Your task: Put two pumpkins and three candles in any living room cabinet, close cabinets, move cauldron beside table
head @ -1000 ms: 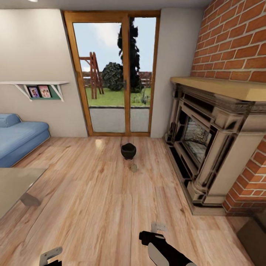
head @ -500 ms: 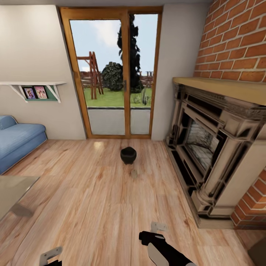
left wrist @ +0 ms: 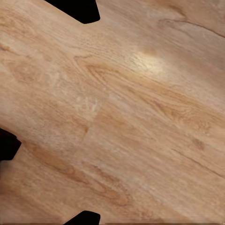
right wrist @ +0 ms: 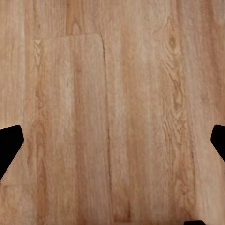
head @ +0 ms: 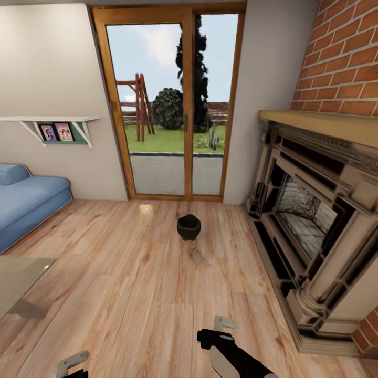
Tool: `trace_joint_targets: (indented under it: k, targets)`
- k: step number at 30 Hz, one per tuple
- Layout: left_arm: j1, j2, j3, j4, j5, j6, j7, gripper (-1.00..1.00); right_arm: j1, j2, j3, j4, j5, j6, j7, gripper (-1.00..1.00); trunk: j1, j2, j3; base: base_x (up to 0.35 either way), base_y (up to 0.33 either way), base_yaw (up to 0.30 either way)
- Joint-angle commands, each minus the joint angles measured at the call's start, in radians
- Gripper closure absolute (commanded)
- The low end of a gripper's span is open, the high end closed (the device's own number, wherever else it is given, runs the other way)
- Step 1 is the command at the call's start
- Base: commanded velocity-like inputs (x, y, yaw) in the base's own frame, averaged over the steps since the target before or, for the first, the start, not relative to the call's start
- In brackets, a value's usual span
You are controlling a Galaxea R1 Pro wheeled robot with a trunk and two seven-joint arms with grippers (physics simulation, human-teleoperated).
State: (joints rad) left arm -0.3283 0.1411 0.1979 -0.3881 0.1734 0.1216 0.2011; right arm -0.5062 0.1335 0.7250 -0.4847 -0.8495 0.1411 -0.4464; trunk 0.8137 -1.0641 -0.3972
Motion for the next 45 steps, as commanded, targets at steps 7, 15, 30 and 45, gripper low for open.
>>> trace_joint_targets:
  k: [7, 15, 30, 45]
  targets:
    - [0.0, 0.0, 0.0, 0.0, 0.0, 0.0, 0.0, -1.0, 0.0, 0.0, 0.001, 0.0, 0.0, 0.0, 0.0, -1.0, 0.0, 0.0, 0.0, 0.334, 0.0, 0.001]
    - [0.0, 0.0, 0.0, 0.0, 0.0, 0.0, 0.0, -1.0, 0.0, 0.0, 0.002, 0.0, 0.0, 0.0, 0.0, -1.0, 0.0, 0.0, 0.0, 0.334, 0.0, 0.0]
    - [0.0, 0.0, 0.0, 0.0, 0.0, 0.0, 0.0, -1.0, 0.0, 0.0, 0.002, 0.001, 0.0, 0.0, 0.0, -1.0, 0.0, 0.0, 0.0, 0.334, 0.024, 0.0]
    - [0.0, 0.0, 0.0, 0.0, 0.0, 0.0, 0.0, -1.0, 0.0, 0.0, 0.002, 0.008, 0.0, 0.0, 0.0, -1.0, 0.0, 0.0, 0.0, 0.333, 0.099, 0.0]
